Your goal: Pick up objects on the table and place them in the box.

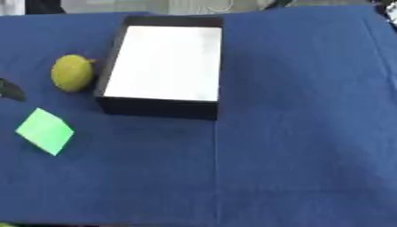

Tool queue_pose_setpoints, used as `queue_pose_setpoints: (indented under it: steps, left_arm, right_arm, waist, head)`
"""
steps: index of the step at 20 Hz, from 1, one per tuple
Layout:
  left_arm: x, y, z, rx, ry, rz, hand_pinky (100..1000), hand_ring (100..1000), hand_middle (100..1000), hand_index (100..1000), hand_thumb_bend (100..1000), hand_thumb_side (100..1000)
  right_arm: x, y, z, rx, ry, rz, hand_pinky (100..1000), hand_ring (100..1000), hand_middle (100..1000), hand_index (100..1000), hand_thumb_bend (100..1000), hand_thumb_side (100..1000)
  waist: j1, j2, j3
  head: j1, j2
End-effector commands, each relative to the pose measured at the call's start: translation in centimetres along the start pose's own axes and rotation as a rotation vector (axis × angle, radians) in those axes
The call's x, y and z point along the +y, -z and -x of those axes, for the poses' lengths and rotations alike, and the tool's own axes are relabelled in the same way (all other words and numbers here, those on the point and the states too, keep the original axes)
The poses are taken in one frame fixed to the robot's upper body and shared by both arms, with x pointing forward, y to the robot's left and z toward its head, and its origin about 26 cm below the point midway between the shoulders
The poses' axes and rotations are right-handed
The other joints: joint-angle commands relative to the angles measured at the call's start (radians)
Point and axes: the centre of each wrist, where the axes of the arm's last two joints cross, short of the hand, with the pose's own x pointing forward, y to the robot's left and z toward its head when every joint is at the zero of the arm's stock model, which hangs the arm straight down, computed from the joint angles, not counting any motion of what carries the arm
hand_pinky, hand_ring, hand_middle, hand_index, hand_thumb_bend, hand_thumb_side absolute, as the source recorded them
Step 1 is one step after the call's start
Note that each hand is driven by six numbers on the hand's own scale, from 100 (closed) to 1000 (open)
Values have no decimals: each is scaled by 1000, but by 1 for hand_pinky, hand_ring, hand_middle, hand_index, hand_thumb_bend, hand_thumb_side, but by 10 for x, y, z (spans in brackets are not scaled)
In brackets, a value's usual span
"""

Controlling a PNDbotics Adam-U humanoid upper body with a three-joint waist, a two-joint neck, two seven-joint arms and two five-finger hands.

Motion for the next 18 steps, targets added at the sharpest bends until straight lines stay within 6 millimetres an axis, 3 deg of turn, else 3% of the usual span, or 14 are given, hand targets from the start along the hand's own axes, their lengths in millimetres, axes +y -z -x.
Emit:
queue_pose_setpoints:
  steps: [1,10,18]
  left_arm:
    - [16,-6,3,2,43,-2,933,901,873,935,583,275]
    - [29,6,-1,-86,32,7,924,891,869,934,501,313]
    - [26,12,10,-106,-28,55,924,889,866,927,449,386]
  right_arm:
    - [-7,3,-8,-18,-37,-10,1000,932,897,858,100,470]
    - [-5,4,-8,-19,-33,-18,1000,930,896,858,100,470]
    - [-4,4,-8,-18,-32,-16,1000,930,895,859,100,470]
  waist:
    - [11,-28,0]
    - [10,-29,-8]
    - [9,-25,-12]
  head:
    - [12,-1]
    - [50,-1]
    - [49,-1]
